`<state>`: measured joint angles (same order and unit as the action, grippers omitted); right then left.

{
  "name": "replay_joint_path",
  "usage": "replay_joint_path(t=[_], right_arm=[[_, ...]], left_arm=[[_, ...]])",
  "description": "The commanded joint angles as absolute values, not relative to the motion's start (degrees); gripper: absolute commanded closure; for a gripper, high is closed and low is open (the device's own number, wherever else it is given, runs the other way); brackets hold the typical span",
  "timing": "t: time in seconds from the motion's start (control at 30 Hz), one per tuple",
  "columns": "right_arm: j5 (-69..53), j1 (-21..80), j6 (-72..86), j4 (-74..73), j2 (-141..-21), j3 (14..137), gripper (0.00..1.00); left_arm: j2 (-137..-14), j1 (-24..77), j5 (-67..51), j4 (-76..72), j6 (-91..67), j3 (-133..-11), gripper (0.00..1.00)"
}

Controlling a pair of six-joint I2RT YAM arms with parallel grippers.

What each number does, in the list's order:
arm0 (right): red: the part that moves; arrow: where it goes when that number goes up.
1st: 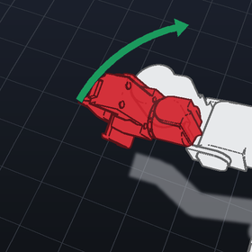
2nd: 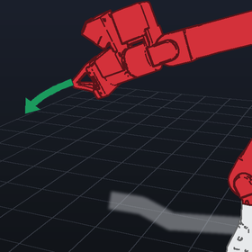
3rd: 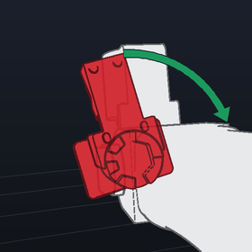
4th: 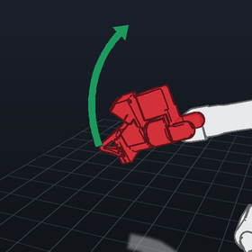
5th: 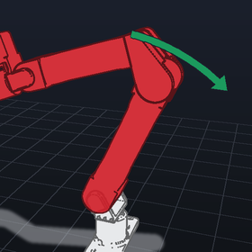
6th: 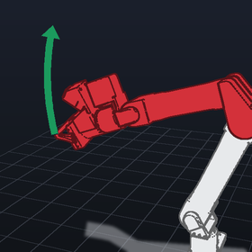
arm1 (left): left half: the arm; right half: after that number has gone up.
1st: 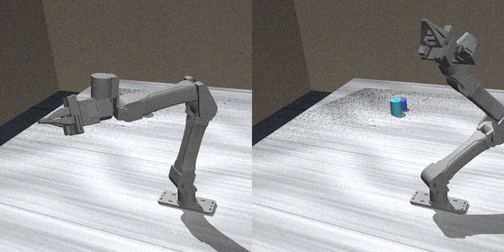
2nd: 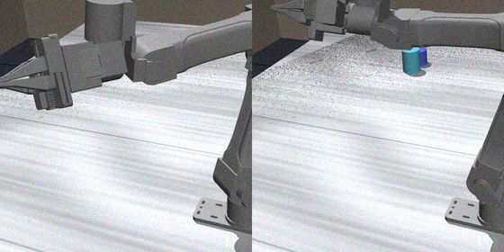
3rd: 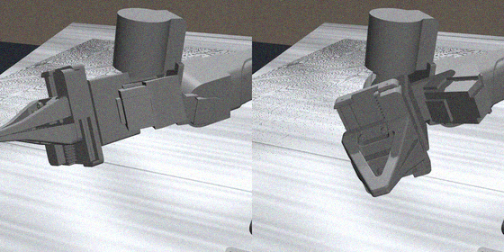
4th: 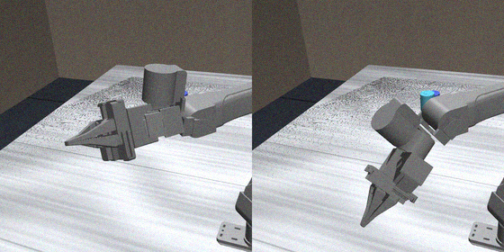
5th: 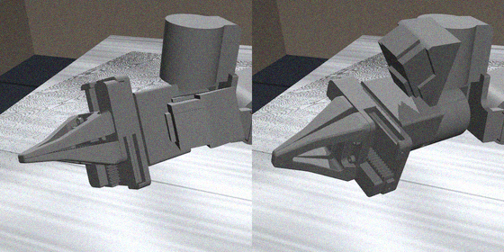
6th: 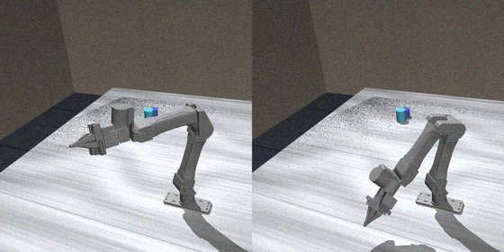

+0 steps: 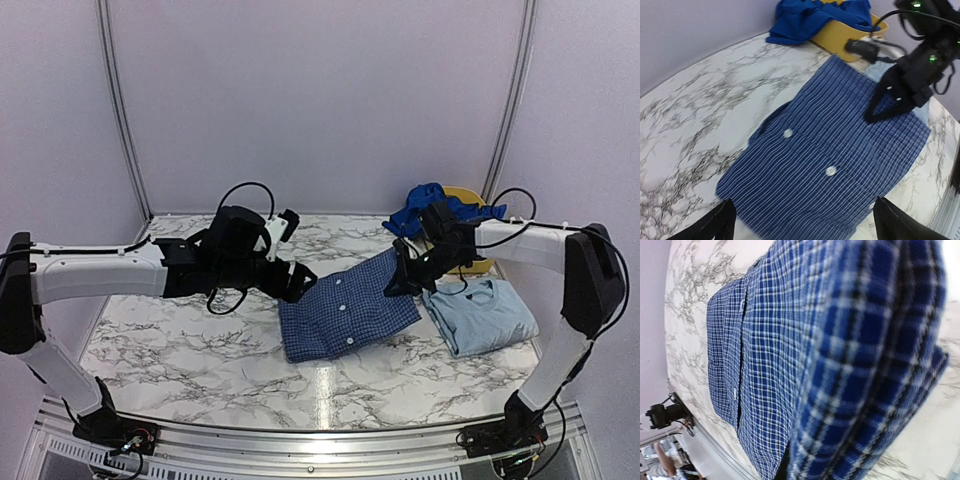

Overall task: Fold and stack the mixed laundry pile
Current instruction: Pass from the left arm to the right, then turn over the square-folded shirt at the center of the board.

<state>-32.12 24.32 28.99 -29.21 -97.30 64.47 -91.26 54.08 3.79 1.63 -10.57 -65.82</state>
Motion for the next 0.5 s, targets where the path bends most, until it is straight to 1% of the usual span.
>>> replay_joint_path(t=[0.0,0.1,0.2,0.27,0.33,0.47], right_arm=[[-14.01,22.29,13.35,-52.85,-91.45,78.85,1.00],[-4.56,22.26,10.93,-61.23,-90.91,90.54,1.00],[1.41,23.21,10.51,-66.68,-91.96,99.44,1.00],[4.32,25.72,10.38,-68.87,-93.82,104.05,1.00],[5.76,29.72,10.33,-70.19,-96.85,106.80,1.00],[6.64,39.64,10.05,-69.03,-104.98,107.62,1.00]], left_arm=[[-85.85,51.50,6.78,5.18,-20.39,-61.10,0.01],[-81.66,49.25,7.30,8.45,-23.67,-57.84,0.01],[-77.50,47.12,7.01,10.09,-25.54,-54.05,0.01],[-74.90,45.86,7.58,11.13,-26.27,-51.92,0.01],[-72.56,44.46,8.31,12.15,-26.96,-49.93,0.01],[-69.22,41.42,8.98,14.32,-28.59,-46.69,0.01]])
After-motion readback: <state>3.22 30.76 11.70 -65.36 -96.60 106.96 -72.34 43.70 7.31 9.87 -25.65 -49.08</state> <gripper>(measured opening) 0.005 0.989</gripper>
